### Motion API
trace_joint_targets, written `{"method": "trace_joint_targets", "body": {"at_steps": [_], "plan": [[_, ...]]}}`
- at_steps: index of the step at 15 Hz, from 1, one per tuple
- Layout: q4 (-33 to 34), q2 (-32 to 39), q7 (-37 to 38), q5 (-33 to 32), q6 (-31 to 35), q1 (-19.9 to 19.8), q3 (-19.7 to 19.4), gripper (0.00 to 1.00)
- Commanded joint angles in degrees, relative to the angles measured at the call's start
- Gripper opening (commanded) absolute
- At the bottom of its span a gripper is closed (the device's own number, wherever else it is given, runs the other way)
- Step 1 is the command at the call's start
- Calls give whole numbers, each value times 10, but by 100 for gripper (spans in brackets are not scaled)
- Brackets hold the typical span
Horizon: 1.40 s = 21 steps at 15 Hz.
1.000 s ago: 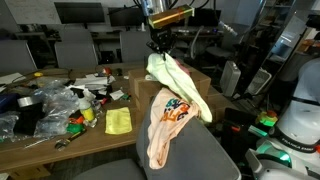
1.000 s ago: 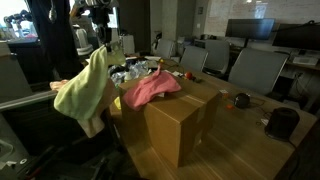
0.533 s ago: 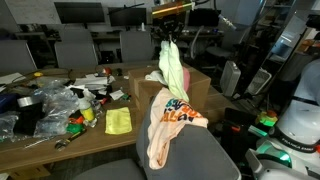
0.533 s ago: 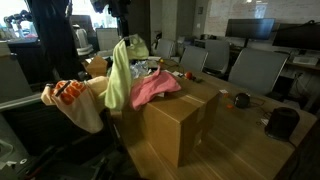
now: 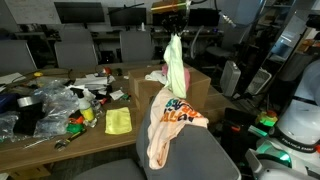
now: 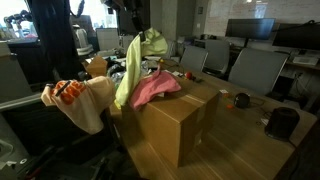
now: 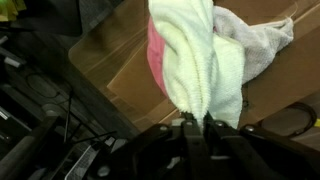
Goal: Pick the clothes on the back rest of the chair and put them on the box
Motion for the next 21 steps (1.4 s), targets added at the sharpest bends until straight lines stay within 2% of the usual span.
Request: {"method": "trace_joint_targets", "body": {"at_steps": [1, 4, 7, 11, 14, 15, 17, 21], "plan": [[50, 24, 59, -2, -13, -8, -11, 2], [83, 47, 113, -20, -26, -13, -21, 2], [129, 83, 127, -13, -63, -22, -35, 2], [203, 138, 110, 7, -113, -36, -54, 2], [249, 174, 65, 44, -139, -52, -57, 4], [258, 184, 36, 62, -144, -57, -54, 34], [271, 203, -21, 92, -157, -62, -48, 42], [272, 227, -115, 123, -188, -59, -44, 73]]}}
